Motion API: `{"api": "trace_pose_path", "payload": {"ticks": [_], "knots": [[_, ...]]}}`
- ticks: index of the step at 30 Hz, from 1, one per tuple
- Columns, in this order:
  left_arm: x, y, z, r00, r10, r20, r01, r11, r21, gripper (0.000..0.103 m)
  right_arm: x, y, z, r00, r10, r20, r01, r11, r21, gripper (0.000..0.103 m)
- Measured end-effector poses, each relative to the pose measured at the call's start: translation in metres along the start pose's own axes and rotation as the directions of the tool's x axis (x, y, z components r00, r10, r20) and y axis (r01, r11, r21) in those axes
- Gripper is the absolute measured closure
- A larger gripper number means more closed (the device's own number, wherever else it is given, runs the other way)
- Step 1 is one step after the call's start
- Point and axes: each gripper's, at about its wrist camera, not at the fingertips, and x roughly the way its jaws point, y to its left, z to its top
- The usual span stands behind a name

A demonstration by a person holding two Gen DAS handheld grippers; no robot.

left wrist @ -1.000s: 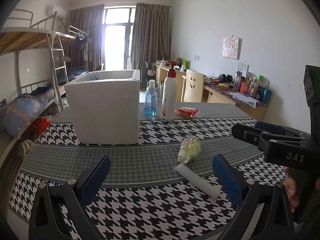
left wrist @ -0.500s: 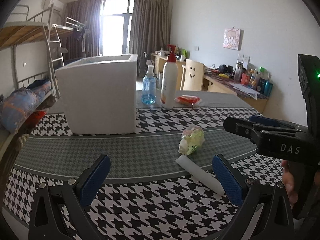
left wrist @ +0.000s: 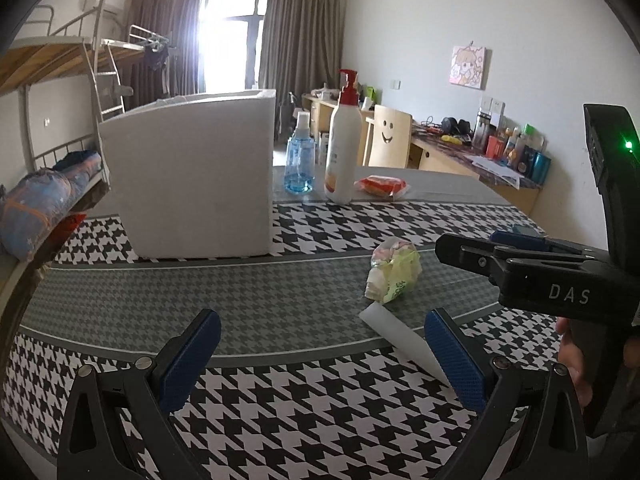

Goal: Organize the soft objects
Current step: 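Approach the white foam strip with the left tool and the green bag with the right tool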

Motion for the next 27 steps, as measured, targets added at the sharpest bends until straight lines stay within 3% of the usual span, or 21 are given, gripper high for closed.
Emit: {"api": "trace_pose_path", "payload": {"ticks": [16, 27], "knots": [[0.023, -0.003, -0.002, 0.997, -0.024, -0.073, 0.024, 1.000, 0.010, 0.001, 0.028, -0.009, 0.000, 0.997, 0.022, -0.072, -0.021, 1.000, 0.020, 0.013], [0.039, -0.012, 0.000, 0.992, -0.031, -0.123, 0.034, 0.999, 0.025, 0.001, 0.044, -0.015, 0.003, 0.992, 0.046, -0.121, -0.045, 0.999, 0.010, 0.019]]}}
